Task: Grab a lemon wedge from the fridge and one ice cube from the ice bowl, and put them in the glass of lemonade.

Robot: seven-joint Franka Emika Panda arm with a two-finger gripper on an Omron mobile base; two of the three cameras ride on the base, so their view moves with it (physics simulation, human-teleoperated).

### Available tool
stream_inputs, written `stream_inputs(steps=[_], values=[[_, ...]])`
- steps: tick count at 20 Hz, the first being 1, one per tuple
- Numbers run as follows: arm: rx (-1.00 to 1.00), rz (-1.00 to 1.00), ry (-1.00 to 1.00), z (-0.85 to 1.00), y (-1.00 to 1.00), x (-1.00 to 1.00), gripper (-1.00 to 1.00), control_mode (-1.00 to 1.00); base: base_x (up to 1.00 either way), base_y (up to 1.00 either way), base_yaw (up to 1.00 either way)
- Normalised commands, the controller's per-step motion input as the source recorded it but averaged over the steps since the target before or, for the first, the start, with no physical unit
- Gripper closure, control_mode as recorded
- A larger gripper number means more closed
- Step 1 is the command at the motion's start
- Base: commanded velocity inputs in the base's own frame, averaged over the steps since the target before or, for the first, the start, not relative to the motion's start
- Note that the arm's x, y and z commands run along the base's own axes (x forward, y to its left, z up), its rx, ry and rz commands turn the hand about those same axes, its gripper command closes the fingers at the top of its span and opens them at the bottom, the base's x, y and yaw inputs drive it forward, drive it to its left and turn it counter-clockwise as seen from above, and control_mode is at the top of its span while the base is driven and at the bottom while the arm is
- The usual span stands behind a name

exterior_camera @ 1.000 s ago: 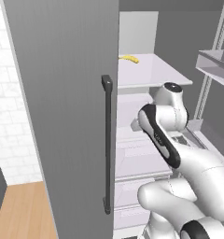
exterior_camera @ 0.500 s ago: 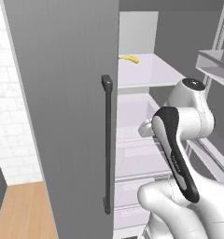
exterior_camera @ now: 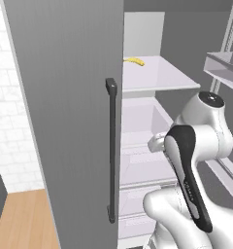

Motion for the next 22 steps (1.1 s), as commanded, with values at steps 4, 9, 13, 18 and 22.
stream_inputs(steps=[4, 9, 13, 18, 22], values=[[0.00, 0.00, 0.00, 0.00, 0.00, -0.05, 1.00, -1.00, 0.00, 0.00, 0.00], [0.00, 0.00, 0.00, 0.00, 0.00, 0.00, 1.00, 1.00, -0.93, 0.17, -0.10], [0.00, 0.00, 0.00, 0.00, 0.00, 0.00, 1.00, 1.00, -1.00, 0.16, -0.24], [0.00, 0.00, 0.00, 0.00, 0.00, 0.00, 1.00, 1.00, -1.00, 0.07, -0.40], [0.00, 0.00, 0.00, 0.00, 0.00, 0.00, 1.00, 1.00, -0.81, 0.00, -0.70]])
